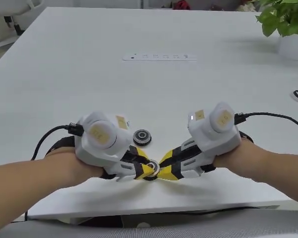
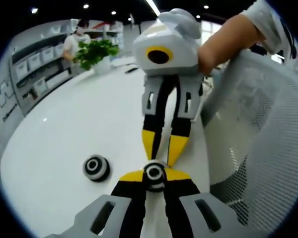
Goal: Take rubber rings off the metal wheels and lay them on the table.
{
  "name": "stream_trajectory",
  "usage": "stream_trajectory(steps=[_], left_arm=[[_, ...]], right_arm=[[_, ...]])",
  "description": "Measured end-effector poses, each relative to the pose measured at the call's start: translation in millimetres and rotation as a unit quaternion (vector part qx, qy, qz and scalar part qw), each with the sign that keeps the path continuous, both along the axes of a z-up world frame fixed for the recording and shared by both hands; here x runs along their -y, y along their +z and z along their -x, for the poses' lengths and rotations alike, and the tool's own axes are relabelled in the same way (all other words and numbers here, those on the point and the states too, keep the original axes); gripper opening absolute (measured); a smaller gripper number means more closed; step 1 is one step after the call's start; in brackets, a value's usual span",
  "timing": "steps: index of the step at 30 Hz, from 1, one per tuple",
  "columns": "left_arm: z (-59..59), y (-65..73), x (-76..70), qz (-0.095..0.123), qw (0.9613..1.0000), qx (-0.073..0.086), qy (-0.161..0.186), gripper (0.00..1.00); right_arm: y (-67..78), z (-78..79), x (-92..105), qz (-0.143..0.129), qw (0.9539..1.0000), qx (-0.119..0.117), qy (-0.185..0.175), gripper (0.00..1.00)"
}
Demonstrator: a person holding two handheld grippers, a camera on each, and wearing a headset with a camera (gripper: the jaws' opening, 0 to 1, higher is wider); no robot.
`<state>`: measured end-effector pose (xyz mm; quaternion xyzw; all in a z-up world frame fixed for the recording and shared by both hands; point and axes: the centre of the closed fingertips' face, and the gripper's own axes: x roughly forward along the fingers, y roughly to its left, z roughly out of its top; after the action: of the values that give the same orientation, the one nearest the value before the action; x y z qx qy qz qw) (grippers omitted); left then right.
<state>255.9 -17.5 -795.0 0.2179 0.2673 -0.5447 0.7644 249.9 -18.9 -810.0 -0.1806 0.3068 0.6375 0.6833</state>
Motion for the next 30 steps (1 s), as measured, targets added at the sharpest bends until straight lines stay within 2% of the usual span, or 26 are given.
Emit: stream_trajectory(steps=[7,30], left_arm=[[-0.2,-0.2,-0.2,0.003,1.0,-0.005,0.006,0.13],[-1.0,-0.9,-1.2,-0.004,0.9999,-0.001,0.012,0.13]], right_arm=[[0.3,0.1,-0.1,-0.005,0.9999,-0.009,-0.007,0.11],[-2.1,0.2,1.6,0.003,0.9995,-0.021,-0.022,0.02]])
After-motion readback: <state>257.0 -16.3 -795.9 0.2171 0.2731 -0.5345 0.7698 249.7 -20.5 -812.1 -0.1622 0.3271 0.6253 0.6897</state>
